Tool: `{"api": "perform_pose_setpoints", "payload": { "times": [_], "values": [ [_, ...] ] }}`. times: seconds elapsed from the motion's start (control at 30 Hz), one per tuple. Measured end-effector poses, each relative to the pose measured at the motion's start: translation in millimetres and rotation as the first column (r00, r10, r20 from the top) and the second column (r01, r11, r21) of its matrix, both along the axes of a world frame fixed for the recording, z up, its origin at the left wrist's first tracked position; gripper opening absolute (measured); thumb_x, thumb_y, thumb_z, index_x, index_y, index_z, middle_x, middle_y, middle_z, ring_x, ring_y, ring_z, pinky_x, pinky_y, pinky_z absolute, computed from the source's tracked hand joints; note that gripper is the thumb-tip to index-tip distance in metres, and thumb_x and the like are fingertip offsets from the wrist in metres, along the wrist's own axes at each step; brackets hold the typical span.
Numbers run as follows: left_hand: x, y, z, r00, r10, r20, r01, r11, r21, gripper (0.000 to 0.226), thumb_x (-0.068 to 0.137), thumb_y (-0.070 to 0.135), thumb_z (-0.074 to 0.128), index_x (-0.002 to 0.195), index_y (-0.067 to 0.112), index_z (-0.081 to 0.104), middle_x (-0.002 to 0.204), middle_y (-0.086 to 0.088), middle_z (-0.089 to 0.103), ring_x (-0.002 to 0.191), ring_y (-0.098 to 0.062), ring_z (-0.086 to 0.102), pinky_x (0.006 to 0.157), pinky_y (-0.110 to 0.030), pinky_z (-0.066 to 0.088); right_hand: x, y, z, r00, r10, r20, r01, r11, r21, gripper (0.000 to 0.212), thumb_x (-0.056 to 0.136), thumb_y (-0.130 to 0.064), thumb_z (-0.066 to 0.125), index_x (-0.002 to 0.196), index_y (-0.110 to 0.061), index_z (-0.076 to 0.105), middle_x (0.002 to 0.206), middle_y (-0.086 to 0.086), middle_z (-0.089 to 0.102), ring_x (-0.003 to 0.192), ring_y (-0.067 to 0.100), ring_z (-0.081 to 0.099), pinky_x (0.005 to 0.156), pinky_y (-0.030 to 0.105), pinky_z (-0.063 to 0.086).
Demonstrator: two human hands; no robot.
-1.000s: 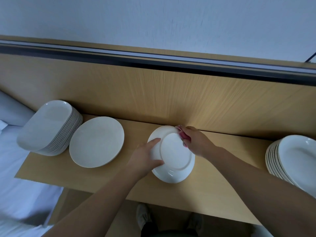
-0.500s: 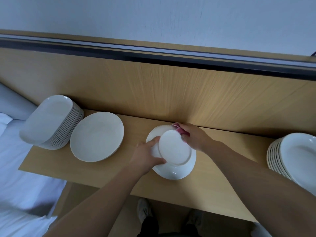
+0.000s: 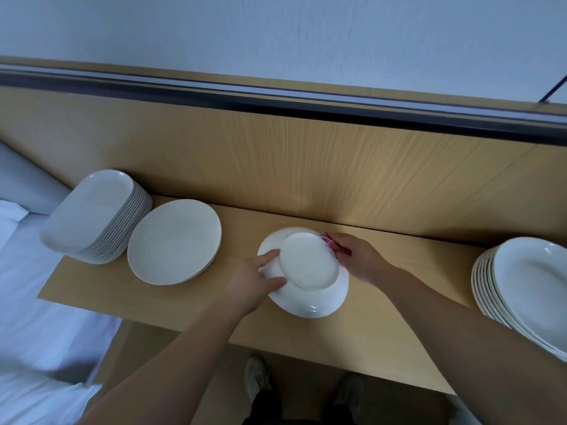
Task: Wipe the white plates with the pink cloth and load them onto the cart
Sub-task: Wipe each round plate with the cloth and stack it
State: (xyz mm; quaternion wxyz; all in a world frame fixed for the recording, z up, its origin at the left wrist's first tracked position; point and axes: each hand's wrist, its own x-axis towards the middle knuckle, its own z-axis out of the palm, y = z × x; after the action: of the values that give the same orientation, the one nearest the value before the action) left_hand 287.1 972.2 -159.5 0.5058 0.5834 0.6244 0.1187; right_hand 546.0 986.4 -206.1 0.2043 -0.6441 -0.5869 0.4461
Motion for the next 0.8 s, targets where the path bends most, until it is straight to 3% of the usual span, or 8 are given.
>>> {"api": "perform_pose_setpoints", "payload": {
  "times": [0.17,0.27,0.4,0.47,0.53,0.6,0.67,0.8],
  "values": [
    [12.1,-6.5,1.9,0.995,0.099,0.032,-0.1,0.995,0.026,0.065,0.082,0.024,0.074,0.14,0.034,0.046,0.139,-0.001,0.047,0.118,-0.017,0.045,0.092,-0.027,0.042,0.1,-5.2,-10.5,0.997,-0.072,-0.018,0.072,0.997,-0.003,0.04,0.099,-0.015,0.047,0.136,-0.028,0.053,0.131,-0.018,0.054,0.124,0.006,0.049,0.109,0.031,0.04],
    [14.0,-10.3,0.6,0.992,0.12,0.043,-0.121,0.992,0.025,0.064,0.083,0.022,0.073,0.14,0.034,0.046,0.138,-0.001,0.048,0.12,-0.019,0.046,0.092,-0.026,0.042,-6.1,-38.0,-18.6,0.981,-0.195,0.0,0.195,0.98,0.031,0.044,0.098,-0.014,0.047,0.141,-0.026,0.047,0.128,-0.014,0.054,0.121,0.01,0.051,0.1,0.02,0.039],
    [19.7,-14.9,-0.9,0.995,0.095,0.022,-0.097,0.994,0.054,0.065,0.084,0.027,0.072,0.142,0.035,0.042,0.132,0.0,0.051,0.108,-0.012,0.046,0.088,-0.026,0.045,-39.2,-93.1,-18.0,0.917,-0.396,-0.048,0.398,0.915,0.066,0.045,0.101,-0.024,0.045,0.145,-0.029,0.038,0.122,-0.008,0.054,0.103,0.007,0.054,0.076,0.008,0.038],
    [22.4,-18.5,-2.2,0.998,0.059,-0.007,-0.058,0.996,0.072,0.066,0.085,0.033,0.07,0.143,0.037,0.039,0.13,0.001,0.052,0.107,-0.011,0.047,0.089,-0.027,0.046,-45.4,-99.8,-17.6,0.908,-0.417,-0.042,0.419,0.904,0.087,0.047,0.102,-0.023,0.044,0.147,-0.026,0.035,0.122,-0.01,0.05,0.103,0.006,0.051,0.072,0.006,0.038],
    [23.9,-21.2,-0.9,0.998,0.059,0.001,-0.058,0.996,0.074,0.06,0.089,0.034,0.066,0.143,0.036,0.04,0.13,0.001,0.052,0.106,-0.01,0.047,0.089,-0.025,0.045,-34.7,-91.3,-20.0,0.899,-0.431,-0.08,0.437,0.895,0.084,0.043,0.101,-0.02,0.047,0.143,-0.026,0.043,0.119,-0.011,0.054,0.105,0.008,0.053,0.076,0.005,0.04],
    [25.3,-21.6,1.3,0.996,0.085,0.034,-0.087,0.995,0.055,0.053,0.092,0.029,0.062,0.142,0.034,0.044,0.133,0.0,0.052,0.105,-0.009,0.046,0.087,-0.021,0.041,-18.3,-79.6,-25.0,0.892,-0.433,-0.133,0.441,0.896,0.044,0.037,0.1,-0.025,0.05,0.135,-0.034,0.053,0.114,-0.013,0.06,0.101,0.011,0.058,0.083,0.015,0.046],
    [27.6,-20.4,2.8,0.993,0.103,0.056,-0.106,0.993,0.045,0.053,0.091,0.024,0.062,0.141,0.032,0.045,0.133,-0.001,0.051,0.104,-0.01,0.046,0.086,-0.021,0.041,-7.2,-71.3,-30.2,0.892,-0.43,-0.14,0.436,0.9,0.01,0.033,0.099,-0.03,0.05,0.13,-0.04,0.056,0.102,-0.016,0.063,0.089,0.009,0.057,0.077,0.027,0.047],
    [32.5,-22.0,2.6,0.987,0.14,0.084,-0.144,0.989,0.042,0.055,0.089,0.022,0.065,0.14,0.031,0.047,0.13,-0.002,0.052,0.104,-0.011,0.047,0.085,-0.022,0.042,-21.8,-79.4,-20.6,0.868,-0.481,-0.119,0.487,0.873,0.025,0.036,0.1,-0.027,0.049,0.135,-0.029,0.055,0.112,-0.007,0.064,0.097,0.013,0.059,0.078,0.022,0.043]
  ]
}}
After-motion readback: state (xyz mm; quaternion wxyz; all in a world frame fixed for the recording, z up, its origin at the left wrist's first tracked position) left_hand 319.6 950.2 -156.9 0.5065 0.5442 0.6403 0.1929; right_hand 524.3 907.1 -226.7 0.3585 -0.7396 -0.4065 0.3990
